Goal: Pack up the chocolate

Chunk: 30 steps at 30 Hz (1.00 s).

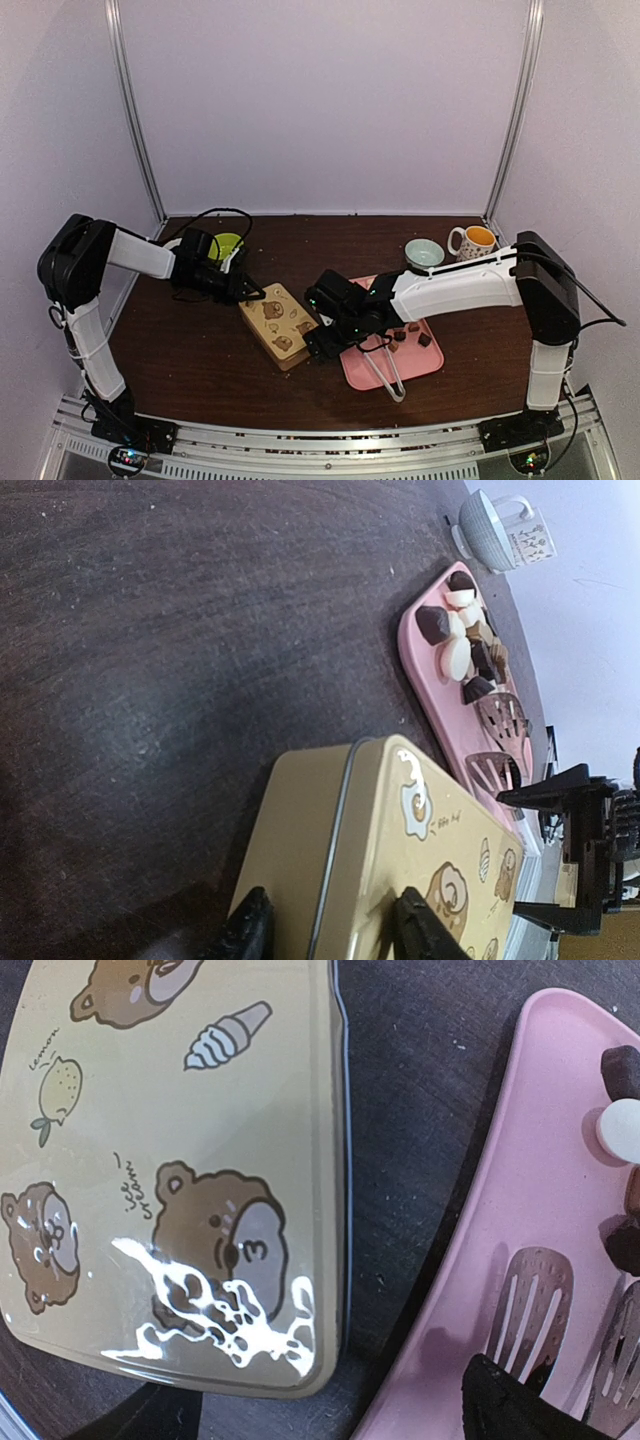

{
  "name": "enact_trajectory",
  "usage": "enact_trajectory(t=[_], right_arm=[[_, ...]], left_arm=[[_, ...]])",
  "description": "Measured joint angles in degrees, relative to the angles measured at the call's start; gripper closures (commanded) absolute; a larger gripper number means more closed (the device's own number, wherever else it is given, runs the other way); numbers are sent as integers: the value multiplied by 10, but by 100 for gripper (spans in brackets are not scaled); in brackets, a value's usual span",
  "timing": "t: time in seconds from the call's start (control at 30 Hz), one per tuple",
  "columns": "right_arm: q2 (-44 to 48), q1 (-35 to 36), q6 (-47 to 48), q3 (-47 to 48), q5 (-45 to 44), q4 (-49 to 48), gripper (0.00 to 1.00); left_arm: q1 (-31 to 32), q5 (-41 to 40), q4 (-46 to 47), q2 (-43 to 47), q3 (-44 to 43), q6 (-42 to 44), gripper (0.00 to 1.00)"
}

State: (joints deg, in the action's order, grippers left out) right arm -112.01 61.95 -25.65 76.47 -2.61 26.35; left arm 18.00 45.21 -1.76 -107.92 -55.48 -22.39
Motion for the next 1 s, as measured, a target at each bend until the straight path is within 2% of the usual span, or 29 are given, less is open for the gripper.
enact_trajectory(t=[0.13,0.43,0.87,1.0], right_arm=[[0,0,0,0,0,0,11],[0,0,0,0,1,0,11],[0,0,0,0,3,0,12],[0,0,0,0,3,0,12]], left_arm=[[0,-1,2,0,0,0,68],[-1,3,57,3,28,0,68],[-1,-4,233,11,111,-42,72],[0,-8,261,11,122,-46,72]])
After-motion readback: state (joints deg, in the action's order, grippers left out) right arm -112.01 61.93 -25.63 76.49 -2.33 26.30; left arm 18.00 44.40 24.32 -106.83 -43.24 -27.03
